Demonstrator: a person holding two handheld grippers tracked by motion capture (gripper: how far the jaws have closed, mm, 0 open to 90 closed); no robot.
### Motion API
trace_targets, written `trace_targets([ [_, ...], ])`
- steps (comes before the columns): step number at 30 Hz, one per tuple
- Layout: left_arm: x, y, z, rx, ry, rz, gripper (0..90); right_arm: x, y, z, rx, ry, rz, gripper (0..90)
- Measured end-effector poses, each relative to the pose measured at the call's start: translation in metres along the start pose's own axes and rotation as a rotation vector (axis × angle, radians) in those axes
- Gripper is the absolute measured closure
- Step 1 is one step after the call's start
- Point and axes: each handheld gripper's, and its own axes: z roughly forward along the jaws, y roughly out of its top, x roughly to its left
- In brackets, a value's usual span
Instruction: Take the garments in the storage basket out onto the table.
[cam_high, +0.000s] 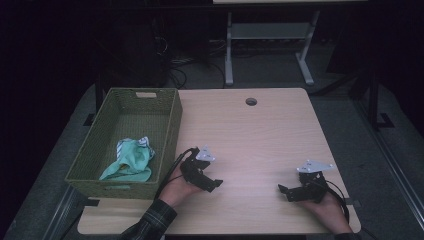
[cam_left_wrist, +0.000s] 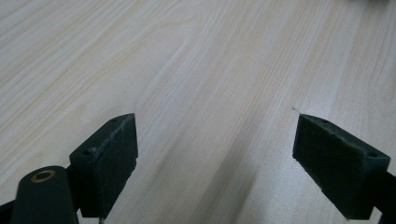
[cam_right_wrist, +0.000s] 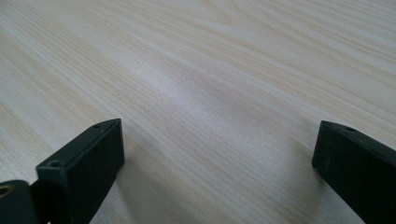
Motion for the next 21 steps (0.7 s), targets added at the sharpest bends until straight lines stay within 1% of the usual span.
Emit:
trace_targets([
  [1, -0.0006, 0.0004, -0.0003, 0.0, -0.001, -0.007, 13.5, 0.0, 0.0, 0.0, 0.0, 0.0, 0.0, 1.8],
  [7, -0.0003, 0.0022, -0.0018, -0.002, 0.004, 0.001, 13.6, 0.0, 0.0, 0.0, -0.001, 0.001, 0.001, 1.8],
  [12, -0.0006, 0.0045, -0.0042, 0.001, 0.007, 0.0, 13.6, 0.0001, -0.0001, 0.0001, -0.001, 0.0, 0.001, 1.8],
  [13, -0.0009, 0.0047, -0.0046, -0.001, 0.005, -0.007, 13.6, 0.0001, -0.0001, 0.0001, -0.002, 0.0, 0.001, 1.8],
  [14, 0.0, 0.0051, -0.0055, 0.002, 0.003, 0.002, 13.6, 0.0001, 0.0, 0.0001, -0.002, 0.0, 0.001, 1.8],
  [15, 0.0001, 0.0055, -0.0064, -0.002, -0.007, -0.01, 13.6, 0.0001, -0.0001, 0.0001, -0.001, 0.0, 0.001, 1.8],
  [19, -0.0004, 0.0076, -0.0089, -0.002, 0.001, -0.007, 13.8, 0.0001, 0.0, 0.0001, 0.0, 0.0, 0.001, 1.8],
  [21, -0.0006, 0.0083, -0.0099, 0.002, -0.001, -0.005, 13.8, 0.0001, -0.0001, 0.0002, -0.003, 0.0, 0.002, 1.8],
])
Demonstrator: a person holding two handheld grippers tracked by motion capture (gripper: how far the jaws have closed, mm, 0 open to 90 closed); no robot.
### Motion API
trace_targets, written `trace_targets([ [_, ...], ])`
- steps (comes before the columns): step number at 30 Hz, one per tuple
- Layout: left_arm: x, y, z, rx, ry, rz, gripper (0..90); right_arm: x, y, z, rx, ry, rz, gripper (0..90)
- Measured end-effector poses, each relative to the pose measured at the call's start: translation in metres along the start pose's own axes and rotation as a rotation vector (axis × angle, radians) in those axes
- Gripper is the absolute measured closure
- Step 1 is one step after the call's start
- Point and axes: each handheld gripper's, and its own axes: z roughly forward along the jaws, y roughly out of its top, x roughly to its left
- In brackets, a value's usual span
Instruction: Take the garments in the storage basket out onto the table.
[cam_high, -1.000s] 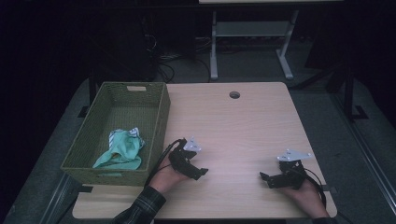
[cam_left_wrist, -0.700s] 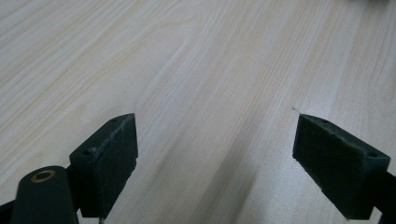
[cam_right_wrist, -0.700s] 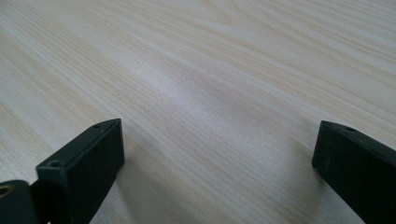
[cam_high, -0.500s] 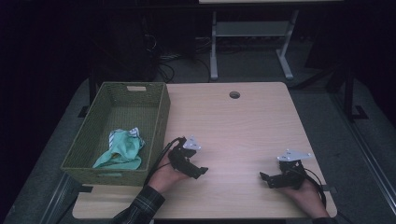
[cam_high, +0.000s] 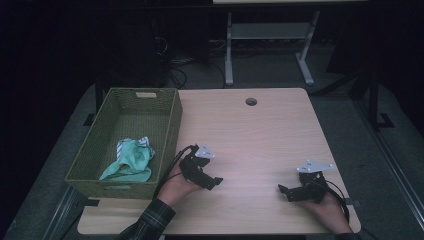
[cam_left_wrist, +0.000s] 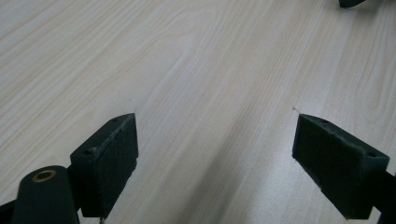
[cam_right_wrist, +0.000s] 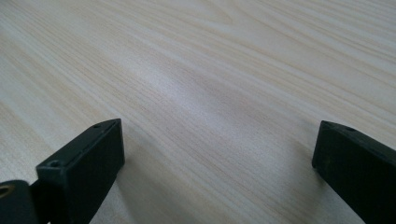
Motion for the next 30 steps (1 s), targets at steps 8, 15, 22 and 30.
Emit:
trace_targets([
  [8, 0.0, 0.003, -0.004, -0.015, -0.013, -0.013, 13.8, 0.0, 0.0, 0.0, 0.002, -0.001, -0.001, 1.8],
  [15, -0.001, 0.005, -0.007, -0.006, -0.017, -0.012, 13.8, 0.0, 0.0, 0.0, 0.002, 0.0, -0.001, 1.8],
  [22, 0.0, 0.01, -0.013, -0.019, -0.017, -0.01, 13.9, 0.0, 0.0, 0.0, 0.002, -0.001, -0.001, 1.8],
  [30, 0.0, 0.014, -0.018, -0.017, -0.021, 0.0, 14.0, 0.0, 0.0, 0.0, 0.001, 0.0, 0.0, 1.8],
])
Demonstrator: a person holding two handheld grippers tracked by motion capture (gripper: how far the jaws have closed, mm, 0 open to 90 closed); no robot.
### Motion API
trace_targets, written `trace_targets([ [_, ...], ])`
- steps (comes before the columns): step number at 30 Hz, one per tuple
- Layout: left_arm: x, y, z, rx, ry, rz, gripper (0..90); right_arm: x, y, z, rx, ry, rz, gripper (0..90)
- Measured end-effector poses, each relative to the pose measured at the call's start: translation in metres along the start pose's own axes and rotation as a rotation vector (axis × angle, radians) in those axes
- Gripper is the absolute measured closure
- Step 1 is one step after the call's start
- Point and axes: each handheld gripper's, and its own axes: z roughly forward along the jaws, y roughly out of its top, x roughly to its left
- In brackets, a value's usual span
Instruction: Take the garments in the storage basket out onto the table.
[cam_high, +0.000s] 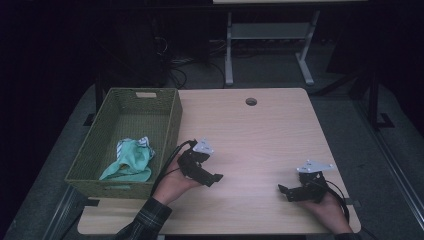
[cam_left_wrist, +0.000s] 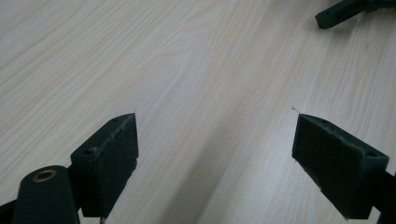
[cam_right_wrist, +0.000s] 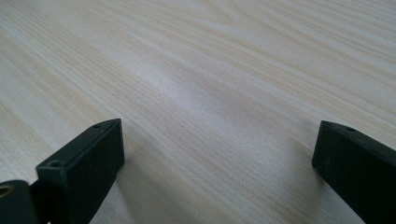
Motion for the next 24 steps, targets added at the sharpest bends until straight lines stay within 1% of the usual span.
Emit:
trace_targets([
  [1, -0.001, 0.0, 0.0, -0.003, -0.001, -0.01, 14.0, 0.0, 0.0, 0.0, 0.0, 0.0, 0.0, 1.8],
  [3, 0.001, 0.002, -0.002, 0.005, -0.006, -0.001, 13.9, 0.0, 0.0, 0.0, -0.001, -0.001, 0.0, 1.8],
  [4, 0.0, 0.002, -0.002, -0.001, -0.01, -0.013, 14.0, 0.0, 0.0, 0.0, 0.001, 0.0, 0.0, 1.8],
  [5, 0.0, 0.003, -0.003, 0.0, -0.01, -0.015, 14.0, 0.0, 0.0, 0.0, 0.001, -0.001, 0.0, 1.8],
  [7, 0.001, 0.004, -0.004, 0.008, -0.01, 0.005, 13.9, 0.0, 0.0, 0.0, 0.001, 0.0, 0.0, 1.8],
  [8, 0.001, 0.005, -0.005, 0.009, -0.012, 0.004, 14.0, 0.0, 0.0, 0.0, 0.001, 0.0, 0.0, 1.8],
  [9, 0.0, 0.005, -0.005, -0.002, -0.014, -0.015, 14.0, 0.0, 0.0, 0.0, 0.001, 0.0, 0.0, 1.8],
  [10, 0.0, 0.005, -0.005, -0.002, -0.014, -0.015, 14.0, 0.0, 0.0, 0.0, 0.001, 0.0, 0.0, 1.8],
  [11, 0.001, 0.006, -0.006, 0.002, -0.013, -0.002, 14.0, 0.0, 0.0, 0.0, 0.001, 0.0, 0.0, 1.8],
  [17, 0.001, 0.01, -0.012, 0.002, -0.008, 0.006, 14.1, 0.0, 0.0, 0.0, 0.001, 0.0, 0.0, 1.8],
  [18, 0.002, 0.01, -0.013, 0.001, -0.004, 0.013, 14.1, 0.0, 0.0, 0.0, 0.001, 0.0, 0.0, 1.8],
  [19, 0.002, 0.011, -0.015, -0.001, -0.005, 0.005, 14.1, 0.0, 0.0, 0.0, 0.001, 0.0, 0.0, 1.8],
  [21, 0.003, 0.011, -0.016, 0.0, -0.004, 0.012, 14.1, 0.0, 0.0, 0.0, 0.001, 0.0, 0.0, 1.8],
  [24, 0.004, 0.012, -0.018, -0.01, -0.003, 0.004, 14.1, 0.0, 0.0, 0.0, 0.001, -0.001, 0.0, 1.8],
])
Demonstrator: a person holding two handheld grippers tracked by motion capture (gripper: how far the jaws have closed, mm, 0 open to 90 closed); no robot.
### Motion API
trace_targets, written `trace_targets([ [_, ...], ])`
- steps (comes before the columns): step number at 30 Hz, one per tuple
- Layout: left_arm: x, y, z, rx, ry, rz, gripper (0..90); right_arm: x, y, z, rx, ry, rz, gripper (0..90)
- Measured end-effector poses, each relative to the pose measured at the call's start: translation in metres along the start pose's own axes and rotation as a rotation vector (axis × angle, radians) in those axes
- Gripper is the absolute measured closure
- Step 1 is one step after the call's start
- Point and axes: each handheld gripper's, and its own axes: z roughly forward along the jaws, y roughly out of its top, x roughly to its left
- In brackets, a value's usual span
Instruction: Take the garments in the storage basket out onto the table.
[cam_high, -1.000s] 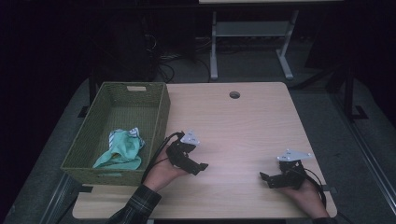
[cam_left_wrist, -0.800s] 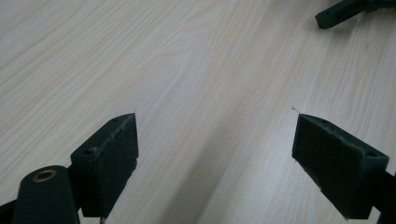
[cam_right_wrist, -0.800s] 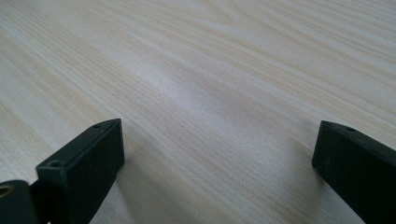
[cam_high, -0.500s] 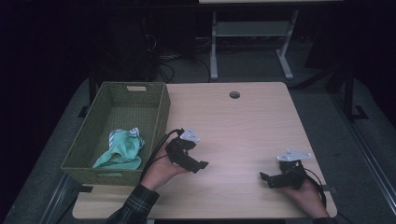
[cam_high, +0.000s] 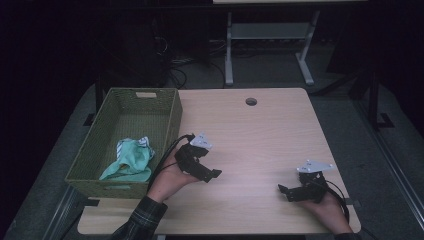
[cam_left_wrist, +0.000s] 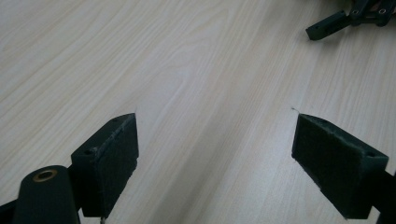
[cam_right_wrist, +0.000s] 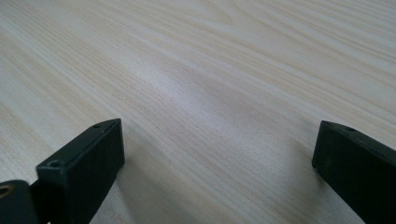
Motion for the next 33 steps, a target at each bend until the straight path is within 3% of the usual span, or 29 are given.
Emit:
trace_targets([
  [16, 0.008, 0.006, -0.012, -0.024, 0.011, -0.009, 14.2, 0.0, 0.0, 0.0, -0.001, 0.0, 0.0, 1.8],
  [26, 0.013, 0.007, -0.023, -0.026, 0.028, 0.013, 14.2, 0.0, 0.0, 0.0, -0.001, 0.0, 0.0, 1.8],
  [33, 0.016, 0.005, -0.028, -0.044, 0.028, -0.001, 14.1, 0.0, 0.0, 0.0, 0.001, -0.001, -0.001, 1.9],
])
